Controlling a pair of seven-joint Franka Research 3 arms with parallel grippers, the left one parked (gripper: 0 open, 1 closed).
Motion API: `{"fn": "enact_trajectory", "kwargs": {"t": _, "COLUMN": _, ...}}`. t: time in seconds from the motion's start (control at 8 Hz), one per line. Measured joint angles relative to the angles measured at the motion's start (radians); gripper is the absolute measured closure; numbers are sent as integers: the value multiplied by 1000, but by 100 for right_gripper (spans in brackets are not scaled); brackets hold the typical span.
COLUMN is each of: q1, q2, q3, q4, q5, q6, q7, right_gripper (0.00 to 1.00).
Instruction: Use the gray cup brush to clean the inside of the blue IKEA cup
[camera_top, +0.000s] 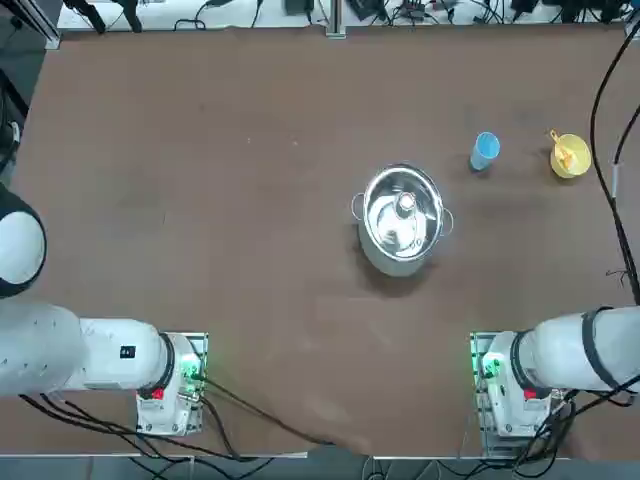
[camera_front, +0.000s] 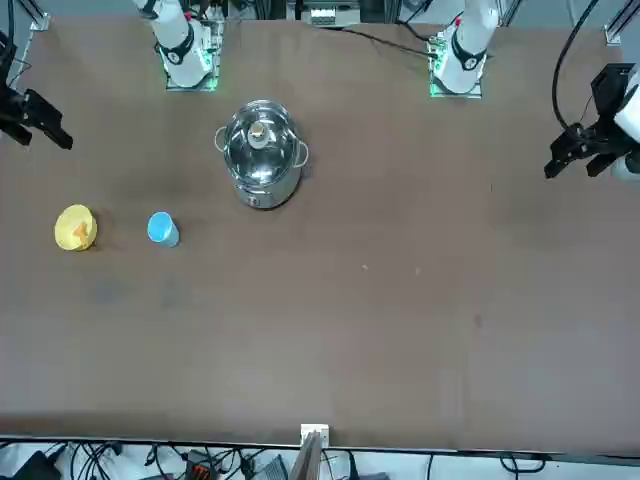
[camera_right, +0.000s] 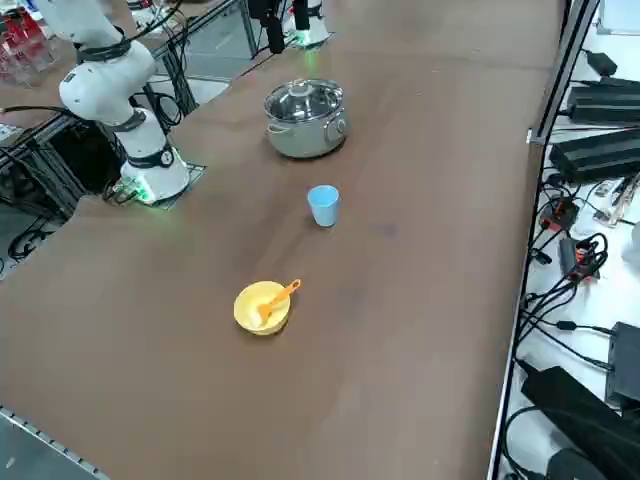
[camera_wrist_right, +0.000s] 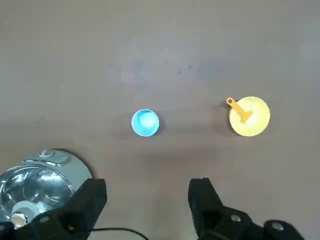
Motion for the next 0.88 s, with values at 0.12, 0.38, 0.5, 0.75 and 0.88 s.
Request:
{"fn": "enact_trajectory", "kwargs": {"t": 0.12, "q1": 0, "q2": 0, "q3": 0, "q4": 0, "q5": 0, "q6": 0, "q7": 0, "right_gripper": 0}}
{"fn": "enact_trajectory", "kwargs": {"t": 0.38, "q1": -1, "q2": 6, "q3": 0, "q4": 3, "q5": 0, "q6": 2, "q7": 0, "right_gripper": 0}}
{"fn": "enact_trajectory", "kwargs": {"t": 0.5, "q1": -3, "q2": 20, "q3": 0, "q4": 10, "q5": -19, "q6": 3, "q7": 1, "right_gripper": 0}}
{"fn": "enact_trajectory", "kwargs": {"t": 0.75, "q1": -16, "q2": 88, "q3": -1, "q4": 8, "q5": -158, "q6": 4, "q7": 1, "right_gripper": 0}}
{"fn": "enact_trajectory", "kwargs": {"t": 0.88, "q1": -17, "q2": 146, "q3": -2, "q4": 0, "q5": -213, "q6": 24, "q7": 1, "right_gripper": 0}}
